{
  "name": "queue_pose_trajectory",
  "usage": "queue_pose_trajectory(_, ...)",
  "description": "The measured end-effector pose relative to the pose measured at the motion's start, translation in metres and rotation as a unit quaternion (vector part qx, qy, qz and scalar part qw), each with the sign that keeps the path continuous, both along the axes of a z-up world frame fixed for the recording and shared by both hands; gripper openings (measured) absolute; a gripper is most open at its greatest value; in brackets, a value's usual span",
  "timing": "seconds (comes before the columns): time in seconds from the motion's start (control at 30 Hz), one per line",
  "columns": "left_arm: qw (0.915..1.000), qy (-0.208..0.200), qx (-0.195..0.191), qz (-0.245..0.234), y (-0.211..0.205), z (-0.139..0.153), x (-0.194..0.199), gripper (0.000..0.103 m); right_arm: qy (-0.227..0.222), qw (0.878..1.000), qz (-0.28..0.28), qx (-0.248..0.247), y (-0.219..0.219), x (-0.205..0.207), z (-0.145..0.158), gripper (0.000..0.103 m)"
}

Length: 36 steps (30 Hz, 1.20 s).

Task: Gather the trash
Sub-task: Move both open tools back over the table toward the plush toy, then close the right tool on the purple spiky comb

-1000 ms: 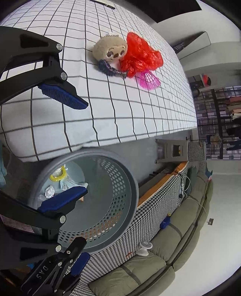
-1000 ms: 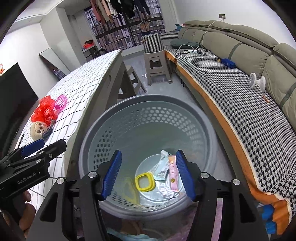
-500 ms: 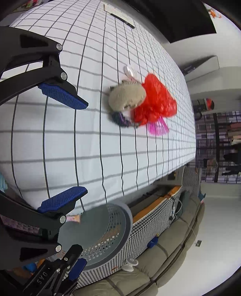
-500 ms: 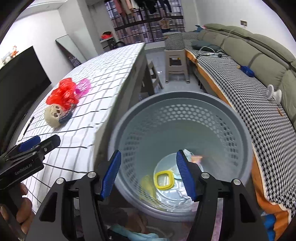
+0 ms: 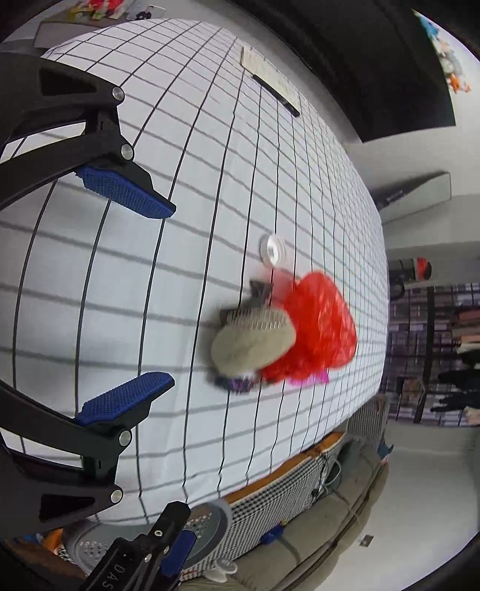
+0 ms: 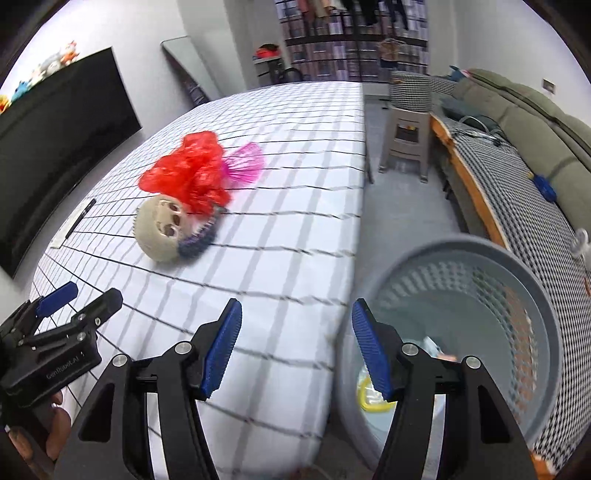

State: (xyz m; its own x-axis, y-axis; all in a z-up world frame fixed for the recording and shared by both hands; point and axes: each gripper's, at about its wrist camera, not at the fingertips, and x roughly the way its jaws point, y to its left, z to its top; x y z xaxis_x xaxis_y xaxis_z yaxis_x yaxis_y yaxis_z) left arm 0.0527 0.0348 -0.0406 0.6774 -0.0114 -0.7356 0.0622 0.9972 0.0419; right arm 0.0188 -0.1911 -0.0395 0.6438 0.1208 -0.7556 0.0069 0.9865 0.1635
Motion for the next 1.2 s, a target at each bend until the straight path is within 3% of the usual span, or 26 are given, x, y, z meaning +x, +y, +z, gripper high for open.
queue_pose_trajectory(0.3, 0.9994, 0.001, -0.004, 0.033, 0.046, -0.001, 0.021, 0.083, 0.014, 0.999, 0.045, -0.021, 0.058, 0.062, 0.001, 0.060)
queue_pose_trajectory(0.6, 0.9994, 0.004, -0.018, 0.028, 0.054, -0.002, 0.024, 0.083, 0.023, 0.998, 0.036, -0.048, 0.083, 0.102, -0.006, 0.060)
queue_pose_trajectory(1.03, 0.9992, 0.010, -0.031, 0.025, 0.058, -0.007, 0.021, 0.083, 0.039, 0.995, 0.026, -0.093, 0.081, 0.096, -0.019, 0.060)
queue_pose_trajectory(1.2, 0.9991, 0.010, -0.034, 0.023, 0.057, -0.007, 0.020, 0.083, 0.032, 0.996, 0.028, -0.082, 0.070, 0.093, -0.012, 0.060)
